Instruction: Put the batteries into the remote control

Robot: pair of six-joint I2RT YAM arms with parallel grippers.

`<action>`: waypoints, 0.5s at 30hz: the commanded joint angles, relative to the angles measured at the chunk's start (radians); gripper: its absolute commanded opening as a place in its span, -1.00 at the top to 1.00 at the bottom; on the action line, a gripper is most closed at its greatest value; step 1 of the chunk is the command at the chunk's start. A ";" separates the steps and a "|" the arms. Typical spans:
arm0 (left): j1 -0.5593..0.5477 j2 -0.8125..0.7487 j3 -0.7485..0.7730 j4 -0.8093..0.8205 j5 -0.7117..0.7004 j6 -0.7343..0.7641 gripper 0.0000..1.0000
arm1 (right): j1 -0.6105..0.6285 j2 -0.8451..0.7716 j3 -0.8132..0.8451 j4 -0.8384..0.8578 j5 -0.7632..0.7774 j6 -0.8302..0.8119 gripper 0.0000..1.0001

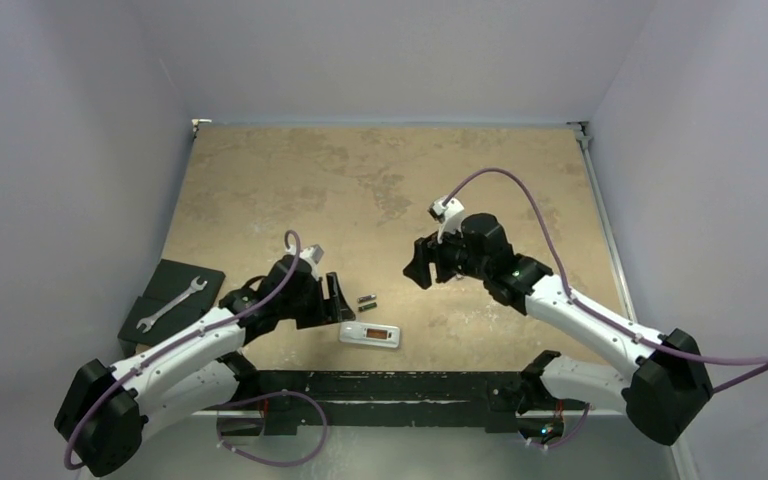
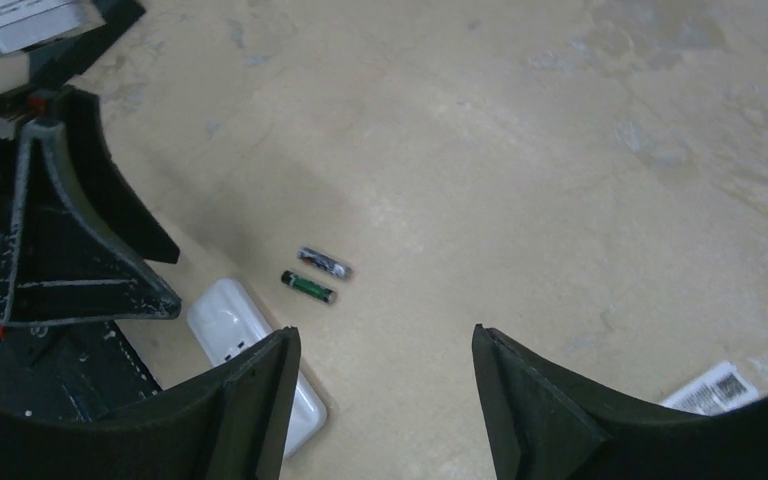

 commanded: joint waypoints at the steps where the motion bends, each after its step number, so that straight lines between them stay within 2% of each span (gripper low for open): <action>1: -0.002 -0.002 0.093 -0.077 -0.019 0.070 -0.34 | 0.094 -0.026 -0.009 0.136 0.004 -0.121 -0.38; 7: -0.002 -0.018 0.209 -0.198 -0.076 0.111 -0.33 | 0.153 0.030 0.025 0.159 0.004 -0.250 -0.30; 15: -0.002 -0.047 0.389 -0.359 -0.207 0.175 -0.33 | 0.219 0.124 0.081 0.116 -0.014 -0.446 -0.36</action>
